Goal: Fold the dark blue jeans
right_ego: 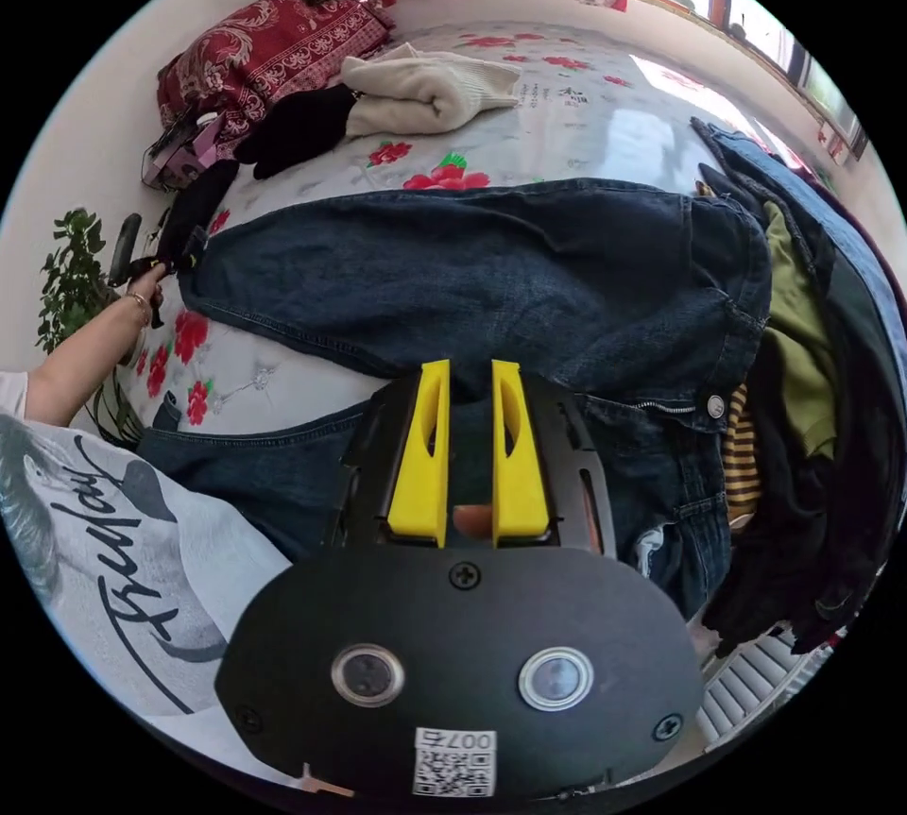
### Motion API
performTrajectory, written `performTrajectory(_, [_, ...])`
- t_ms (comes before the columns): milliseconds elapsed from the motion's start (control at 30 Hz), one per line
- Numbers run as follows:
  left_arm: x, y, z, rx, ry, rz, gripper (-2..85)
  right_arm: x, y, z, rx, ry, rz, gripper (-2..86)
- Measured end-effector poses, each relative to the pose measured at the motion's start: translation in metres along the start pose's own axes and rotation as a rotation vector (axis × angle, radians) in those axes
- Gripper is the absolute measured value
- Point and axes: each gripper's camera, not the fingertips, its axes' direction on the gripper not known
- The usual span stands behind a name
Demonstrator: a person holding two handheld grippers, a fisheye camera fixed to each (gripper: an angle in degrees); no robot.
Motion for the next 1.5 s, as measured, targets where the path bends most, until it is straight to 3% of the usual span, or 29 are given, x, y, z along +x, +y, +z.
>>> performTrajectory(67, [-0.028,0.014,-0.072,0.309,0.131,-0.005,-0.6,-0.003,0.001,-0.012,0.010,0.004,-0.028,7.0])
performTrajectory(167, [-0.064,0.058,-0.114,0.435,0.126,-0.055,-0.5,-0.002,0.007,-0.027,0.038,0.024,-0.041,7.0])
performTrajectory(233, [-0.079,0.094,-0.098,0.377,0.064,-0.091,0.0,0.001,0.013,-0.026,0.034,0.021,-0.026,6.9])
performTrajectory(333, [-0.102,0.144,-0.027,-0.004,-0.035,-0.171,3.0,0.002,0.023,-0.014,-0.004,-0.026,0.002,7.0])
performTrajectory(400, [-0.118,0.175,-0.012,-0.113,-0.051,-0.243,4.5,-0.001,0.031,-0.006,-0.045,-0.066,0.004,7.2])
performTrajectory(633, [-0.172,0.278,-0.051,-0.082,0.096,-0.392,5.2,0.030,0.072,-0.017,-0.048,-0.128,0.123,8.2])
performTrajectory(800, [-0.182,0.328,-0.049,-0.178,0.142,-0.361,6.7,0.094,0.132,-0.032,-0.014,-0.091,0.399,9.2])
performTrajectory(967, [-0.179,0.351,-0.020,-0.279,0.368,-0.384,10.0,0.153,0.199,-0.045,0.068,-0.091,0.771,10.5])
performTrajectory(1100, [-0.173,0.334,-0.018,-0.283,0.502,-0.369,0.6,0.180,0.234,-0.032,0.086,-0.167,0.961,10.9])
performTrajectory(1167, [-0.164,0.306,-0.035,-0.177,0.631,-0.316,-0.5,0.181,0.232,-0.020,0.074,-0.226,0.963,10.8])
performTrajectory(1300, [-0.135,0.260,-0.062,-0.065,0.648,-0.190,-0.9,0.165,0.204,-0.004,0.058,-0.272,0.889,9.3])
performTrajectory(1500, [-0.108,0.240,-0.084,-0.003,0.424,-0.108,-0.9,0.139,0.180,-0.013,-0.024,-0.096,0.731,4.6])
